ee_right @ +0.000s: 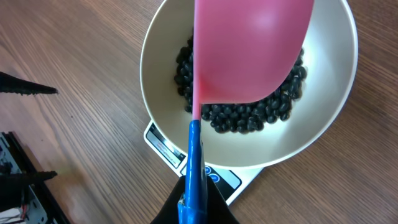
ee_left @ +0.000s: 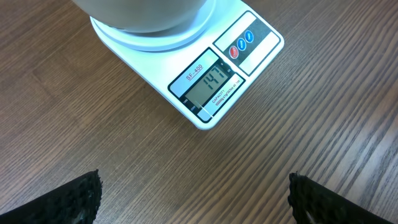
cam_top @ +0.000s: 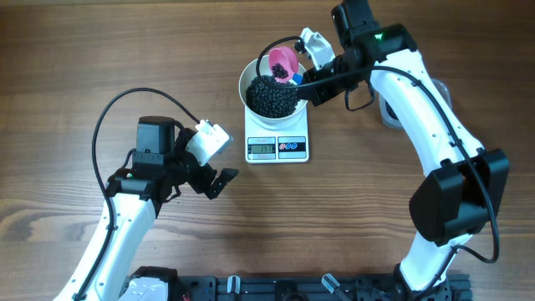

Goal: Scoop item into bowl and weigh 150g on scale

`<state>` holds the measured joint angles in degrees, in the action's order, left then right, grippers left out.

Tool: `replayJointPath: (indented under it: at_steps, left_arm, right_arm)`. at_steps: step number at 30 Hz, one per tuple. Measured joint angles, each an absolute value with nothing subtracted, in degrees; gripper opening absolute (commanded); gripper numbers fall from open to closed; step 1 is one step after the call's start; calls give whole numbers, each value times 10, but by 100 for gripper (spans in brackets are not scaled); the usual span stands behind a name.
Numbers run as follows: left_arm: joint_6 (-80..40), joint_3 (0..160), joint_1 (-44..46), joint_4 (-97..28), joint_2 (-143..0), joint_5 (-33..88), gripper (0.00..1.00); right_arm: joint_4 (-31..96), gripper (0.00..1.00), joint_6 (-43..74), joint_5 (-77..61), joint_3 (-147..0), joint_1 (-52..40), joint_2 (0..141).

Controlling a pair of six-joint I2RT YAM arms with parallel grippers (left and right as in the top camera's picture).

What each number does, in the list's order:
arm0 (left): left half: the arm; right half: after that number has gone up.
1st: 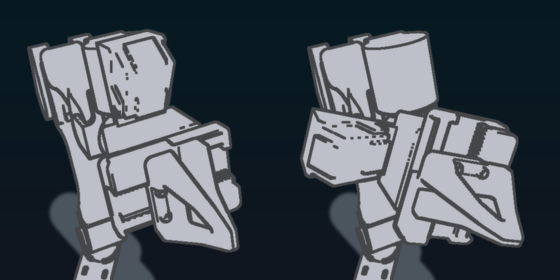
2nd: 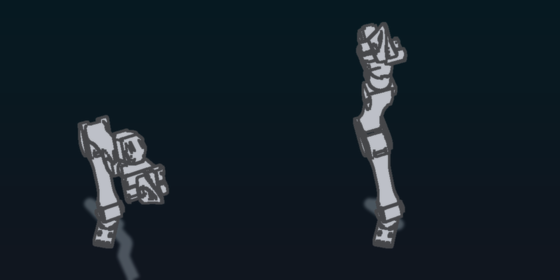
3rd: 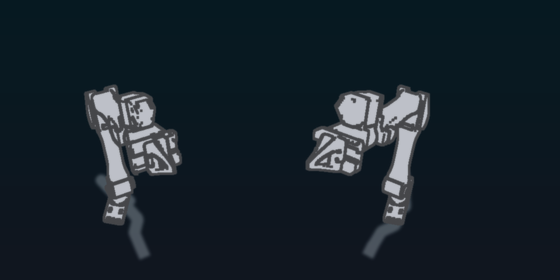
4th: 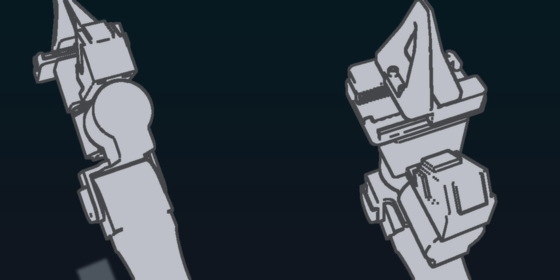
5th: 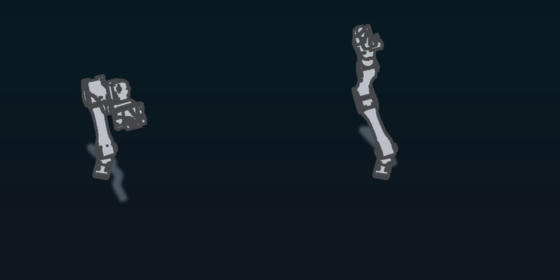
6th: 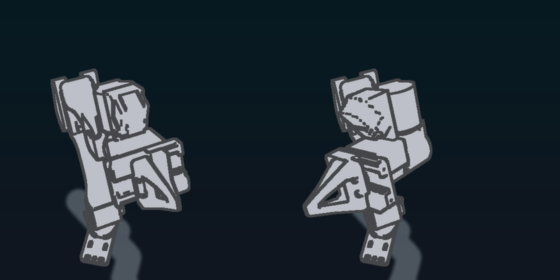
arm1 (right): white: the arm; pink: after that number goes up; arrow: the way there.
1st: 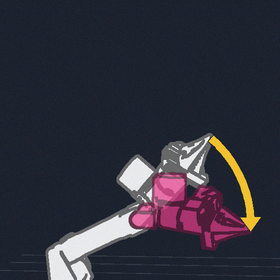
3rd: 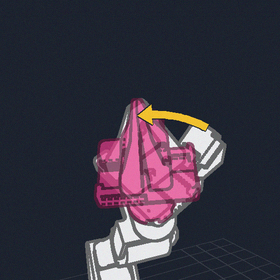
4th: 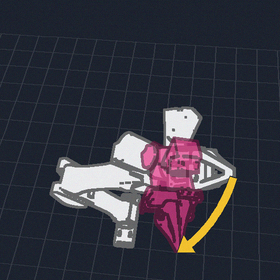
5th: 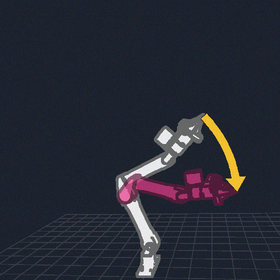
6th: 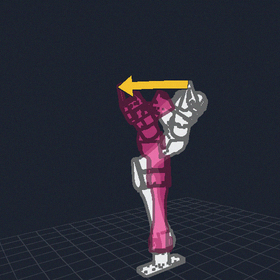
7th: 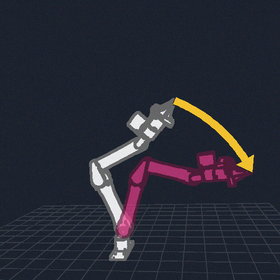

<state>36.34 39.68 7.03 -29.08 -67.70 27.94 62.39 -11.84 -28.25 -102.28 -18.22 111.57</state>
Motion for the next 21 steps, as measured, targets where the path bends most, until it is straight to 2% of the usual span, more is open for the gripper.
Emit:
replayJointPath:
  at_steps: [13,21]
  left_arm:
    - [363,397,70,-291,-677,279,100]
    - [363,397,70,-291,-677,279,100]
  right_arm:
    - [635,4,-109,-102,-1023,-265,1116]
    - [635,4,-111,-29,-1023,-267,1116]
